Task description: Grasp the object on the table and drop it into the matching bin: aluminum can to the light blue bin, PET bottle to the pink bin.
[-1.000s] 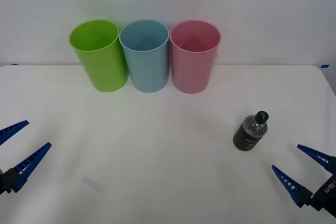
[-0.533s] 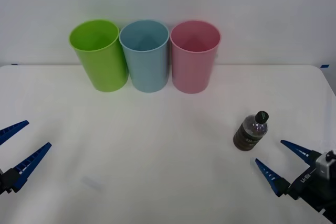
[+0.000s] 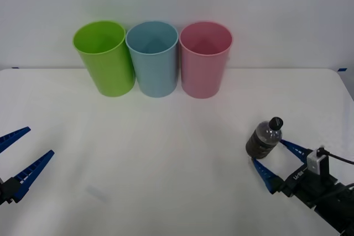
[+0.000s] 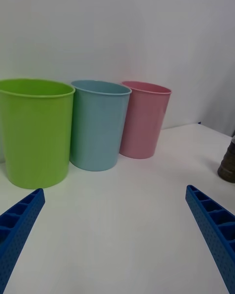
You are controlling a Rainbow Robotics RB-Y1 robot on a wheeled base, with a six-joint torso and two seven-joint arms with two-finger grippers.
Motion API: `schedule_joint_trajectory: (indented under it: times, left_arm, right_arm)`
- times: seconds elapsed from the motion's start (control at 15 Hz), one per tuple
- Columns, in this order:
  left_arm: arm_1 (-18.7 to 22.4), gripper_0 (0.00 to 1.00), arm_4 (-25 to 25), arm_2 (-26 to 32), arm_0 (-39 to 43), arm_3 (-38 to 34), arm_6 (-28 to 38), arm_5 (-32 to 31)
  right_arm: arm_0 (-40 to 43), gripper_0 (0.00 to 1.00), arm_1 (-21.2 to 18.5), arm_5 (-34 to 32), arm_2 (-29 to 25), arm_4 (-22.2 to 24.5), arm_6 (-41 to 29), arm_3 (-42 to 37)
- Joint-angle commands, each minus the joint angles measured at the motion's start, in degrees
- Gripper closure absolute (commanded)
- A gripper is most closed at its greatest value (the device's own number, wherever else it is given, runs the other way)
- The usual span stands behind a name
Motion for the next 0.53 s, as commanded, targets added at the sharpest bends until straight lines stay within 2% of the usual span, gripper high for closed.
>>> schedule_joint_trajectory:
  times: [0.07,0.53]
  left_arm:
    - [0.0,0.0,0.0,0.0,0.0,0.0,0.0,0.0]
    - [0.0,0.0,0.0,0.0,0.0,0.0,0.0,0.0]
  right_arm:
    - [-1.5,0.0,0.0,3.3,2.3,-0.5,0.4,0.0]
    - [-4.0,0.0,1.0,8.8,5.2,-0.5,1.0,0.0]
